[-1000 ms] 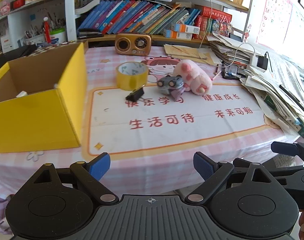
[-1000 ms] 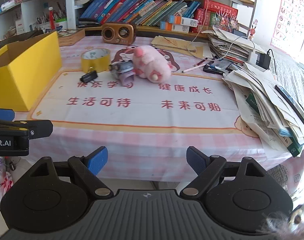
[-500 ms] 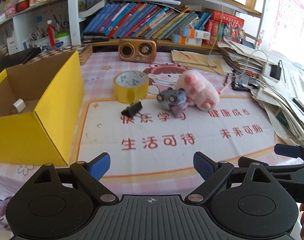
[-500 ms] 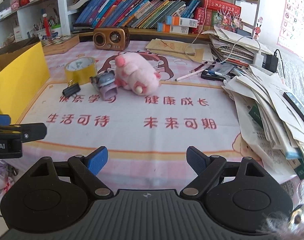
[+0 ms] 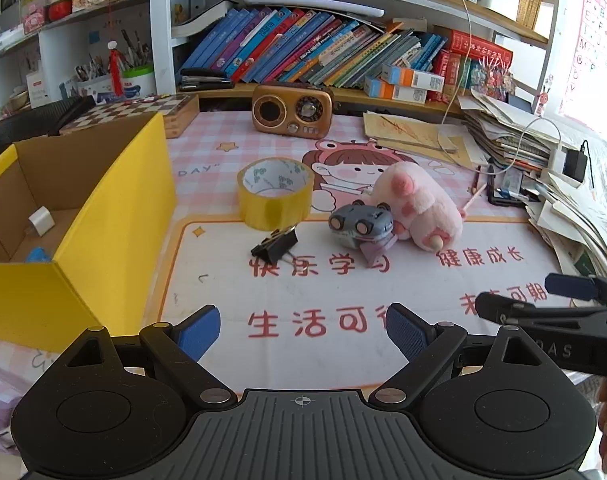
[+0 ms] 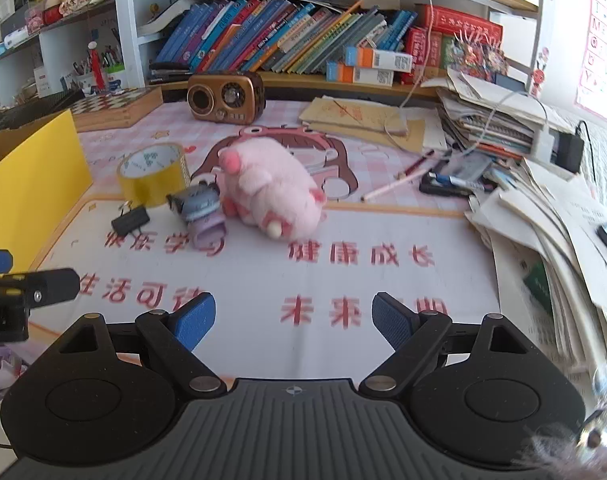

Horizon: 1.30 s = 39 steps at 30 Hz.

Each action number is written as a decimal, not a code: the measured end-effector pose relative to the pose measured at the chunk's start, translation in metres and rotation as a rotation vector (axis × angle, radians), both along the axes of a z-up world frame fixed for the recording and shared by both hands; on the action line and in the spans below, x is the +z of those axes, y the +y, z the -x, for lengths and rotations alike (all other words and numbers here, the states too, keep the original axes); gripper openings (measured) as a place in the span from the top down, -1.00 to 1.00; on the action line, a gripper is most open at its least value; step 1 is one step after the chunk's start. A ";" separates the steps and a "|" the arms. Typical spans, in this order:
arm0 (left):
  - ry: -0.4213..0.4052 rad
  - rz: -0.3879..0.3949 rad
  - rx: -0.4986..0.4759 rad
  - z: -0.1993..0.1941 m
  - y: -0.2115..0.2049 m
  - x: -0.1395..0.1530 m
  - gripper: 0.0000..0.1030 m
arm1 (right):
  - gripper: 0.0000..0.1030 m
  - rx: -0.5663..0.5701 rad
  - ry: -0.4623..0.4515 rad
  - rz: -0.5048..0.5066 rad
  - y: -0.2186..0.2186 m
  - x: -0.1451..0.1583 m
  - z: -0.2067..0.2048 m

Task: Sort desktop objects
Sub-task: 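Move the left tool toward the gray toy car while the right tool approaches the pink plush pig, then close the right tool on the pink plush pig and lift it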

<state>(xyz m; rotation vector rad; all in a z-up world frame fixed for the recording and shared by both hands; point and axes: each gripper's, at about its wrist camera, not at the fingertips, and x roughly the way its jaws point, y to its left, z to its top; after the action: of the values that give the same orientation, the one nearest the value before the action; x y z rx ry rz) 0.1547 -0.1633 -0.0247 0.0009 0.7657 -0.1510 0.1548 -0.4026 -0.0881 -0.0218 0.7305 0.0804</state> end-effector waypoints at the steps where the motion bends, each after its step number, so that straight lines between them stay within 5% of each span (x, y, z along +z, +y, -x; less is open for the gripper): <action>1: 0.000 -0.002 0.001 -0.002 -0.001 0.000 -0.79 | -0.65 0.011 0.001 0.000 -0.001 0.000 -0.006; 22: 0.022 -0.021 -0.004 -0.027 -0.014 -0.002 -0.79 | -0.51 0.349 0.052 0.167 0.018 -0.033 -0.133; 27: 0.027 -0.021 -0.016 -0.035 -0.019 -0.003 -0.79 | -0.01 0.356 0.052 0.112 0.008 -0.032 -0.141; 39: 0.011 -0.017 -0.086 -0.062 -0.046 -0.008 -0.79 | 0.05 0.113 0.016 -0.018 -0.048 -0.007 -0.107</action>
<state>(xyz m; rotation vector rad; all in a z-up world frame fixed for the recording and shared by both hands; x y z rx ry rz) 0.2164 -0.2092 -0.0325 0.0488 0.7784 -0.2260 0.2622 -0.4510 -0.0950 -0.0451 0.7447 0.1954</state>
